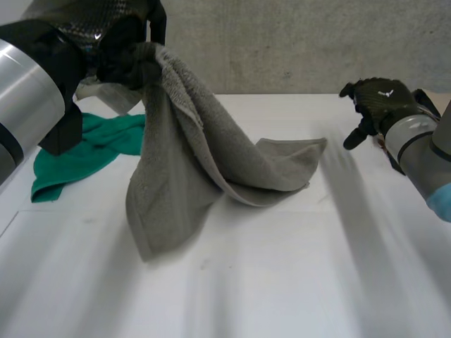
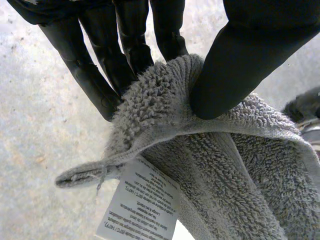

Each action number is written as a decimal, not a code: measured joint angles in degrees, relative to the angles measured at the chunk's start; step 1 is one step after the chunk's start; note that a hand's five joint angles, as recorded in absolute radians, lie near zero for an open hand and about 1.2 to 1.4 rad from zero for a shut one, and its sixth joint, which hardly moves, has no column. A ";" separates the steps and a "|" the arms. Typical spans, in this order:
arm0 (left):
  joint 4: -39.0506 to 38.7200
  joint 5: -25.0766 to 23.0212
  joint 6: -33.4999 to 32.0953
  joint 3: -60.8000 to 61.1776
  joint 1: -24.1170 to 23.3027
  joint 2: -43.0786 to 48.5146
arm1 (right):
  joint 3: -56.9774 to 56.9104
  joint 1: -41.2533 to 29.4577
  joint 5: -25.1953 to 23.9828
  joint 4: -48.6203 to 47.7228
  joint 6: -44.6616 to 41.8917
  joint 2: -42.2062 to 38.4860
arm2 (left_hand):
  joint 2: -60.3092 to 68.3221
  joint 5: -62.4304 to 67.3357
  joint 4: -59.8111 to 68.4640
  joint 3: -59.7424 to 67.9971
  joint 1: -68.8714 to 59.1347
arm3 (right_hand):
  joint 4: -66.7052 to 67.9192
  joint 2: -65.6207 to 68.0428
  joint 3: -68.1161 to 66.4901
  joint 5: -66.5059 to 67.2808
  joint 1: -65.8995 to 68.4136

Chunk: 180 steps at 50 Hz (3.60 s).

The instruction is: Fold the laundry.

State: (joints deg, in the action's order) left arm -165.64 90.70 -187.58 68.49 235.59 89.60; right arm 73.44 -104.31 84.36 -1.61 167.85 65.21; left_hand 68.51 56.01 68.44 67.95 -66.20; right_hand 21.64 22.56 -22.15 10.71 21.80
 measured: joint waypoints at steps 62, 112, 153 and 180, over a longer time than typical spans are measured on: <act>4.12 7.62 3.76 -6.93 -1.28 -1.72 | 4.56 -14.13 4.19 -7.93 28.30 -8.38 | 0.09 0.00 0.19 0.13 0.00 | 46.77 44.65 -45.61 46.10 41.91; -24.40 1.04 6.82 -18.02 14.44 25.89 | -13.54 -0.27 -0.32 -35.09 -11.87 -3.89 | 0.10 0.00 0.21 0.19 0.00 | 47.01 44.65 -45.92 47.38 41.91; -15.25 -10.05 -6.21 17.11 20.29 24.44 | 11.81 5.63 -5.67 -2.10 -8.86 -0.14 | -46.12 -44.39 -46.44 -45.50 42.99 | 2.49 2.47 -2.82 3.20 2.94; -15.34 -17.54 -20.77 25.78 28.98 22.45 | -2.67 12.78 -21.65 -0.45 -32.63 -12.04 | -46.27 -44.58 -46.46 -45.56 42.99 | 11.87 9.83 -11.31 13.22 10.32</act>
State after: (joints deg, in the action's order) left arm -180.97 73.16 -208.34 94.27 264.57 112.05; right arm 70.77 -91.53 62.71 -2.06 135.22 53.17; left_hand 22.24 11.43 21.98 22.39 -23.21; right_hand 33.52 32.39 -33.46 23.92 32.12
